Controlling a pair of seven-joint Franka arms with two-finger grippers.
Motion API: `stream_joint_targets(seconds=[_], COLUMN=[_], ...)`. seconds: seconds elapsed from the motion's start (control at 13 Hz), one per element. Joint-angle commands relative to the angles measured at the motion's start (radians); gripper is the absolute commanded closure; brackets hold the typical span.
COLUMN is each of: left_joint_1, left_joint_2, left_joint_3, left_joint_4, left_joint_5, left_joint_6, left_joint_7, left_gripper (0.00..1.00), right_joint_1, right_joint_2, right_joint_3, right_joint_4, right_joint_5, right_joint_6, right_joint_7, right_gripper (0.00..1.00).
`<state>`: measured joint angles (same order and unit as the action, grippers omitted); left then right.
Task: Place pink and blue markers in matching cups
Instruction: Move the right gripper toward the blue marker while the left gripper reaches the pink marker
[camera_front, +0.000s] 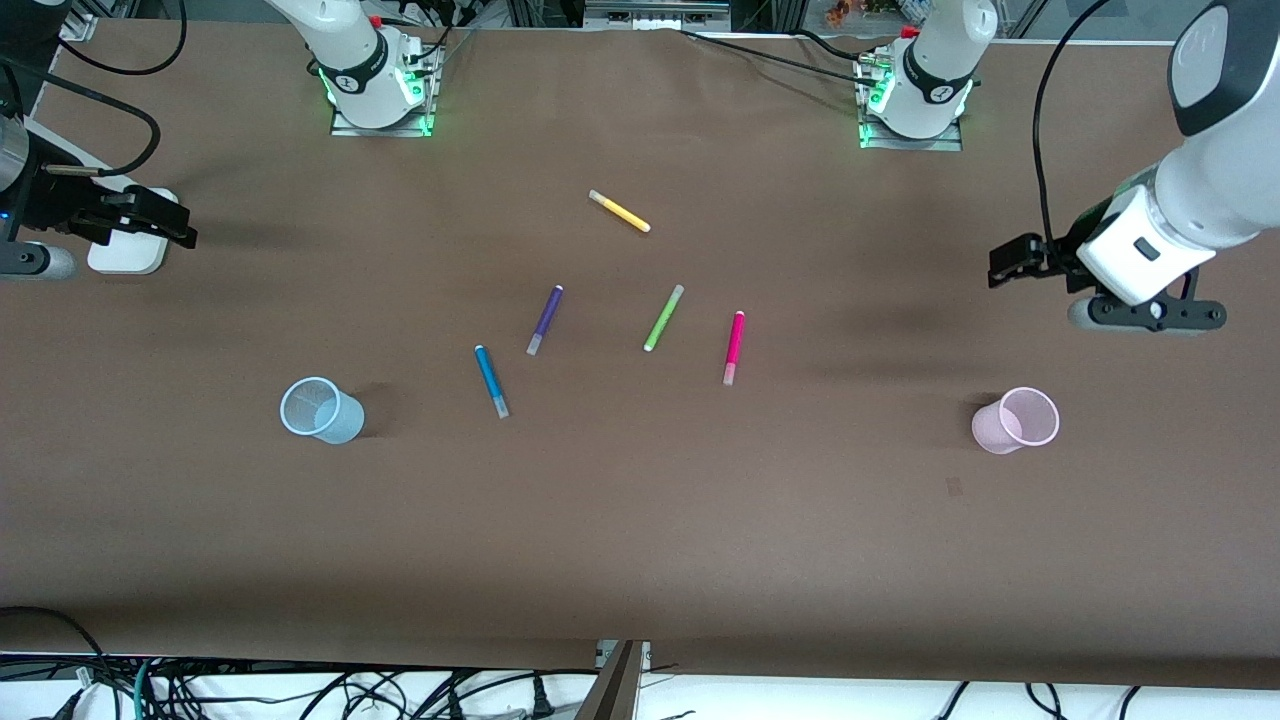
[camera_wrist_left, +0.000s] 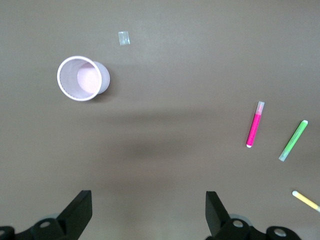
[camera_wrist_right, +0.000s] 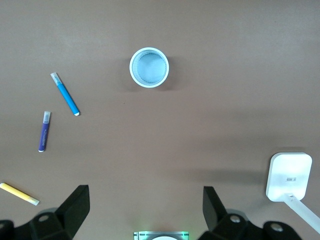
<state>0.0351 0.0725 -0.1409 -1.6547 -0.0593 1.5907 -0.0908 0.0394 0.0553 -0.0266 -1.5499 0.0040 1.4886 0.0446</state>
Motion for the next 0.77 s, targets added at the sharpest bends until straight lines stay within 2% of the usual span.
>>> stream_joint_targets(seconds=[0.0,0.15,0.38,0.69], left_joint_1=[0.011,0.009,0.006,-0.003], left_joint_2=[-0.049,-0.060,-0.108,-0.093], left_joint_3=[-0.005,-0.006,-0.011,-0.075], left_joint_4=[-0.063,-0.082,-0.164,-0.160], left_joint_5=[-0.014,-0.013,-0.011,-0.013], left_joint_6=[0.011,0.014,0.064,0.092], left_joint_7=[0.029,0.029,0.028,-0.039], left_gripper=[0.00,0.00,0.00,0.00], right_joint_1=[-0.006,-0.006,-0.006,0.008], right_joint_2=[0.009,0.009,0.009,0.043], right_joint_3=[0.007,0.007,0.007,0.010], right_joint_4=[0.027,0.027,0.027,0.027], right_joint_5=[-0.013,-0.013,-0.013,-0.004], right_joint_6=[-0.016,-0.014,-0.014,0.022], right_joint_7=[-0.008,-0.011,-0.011,-0.008], right_gripper=[0.00,0.00,0.00,0.00])
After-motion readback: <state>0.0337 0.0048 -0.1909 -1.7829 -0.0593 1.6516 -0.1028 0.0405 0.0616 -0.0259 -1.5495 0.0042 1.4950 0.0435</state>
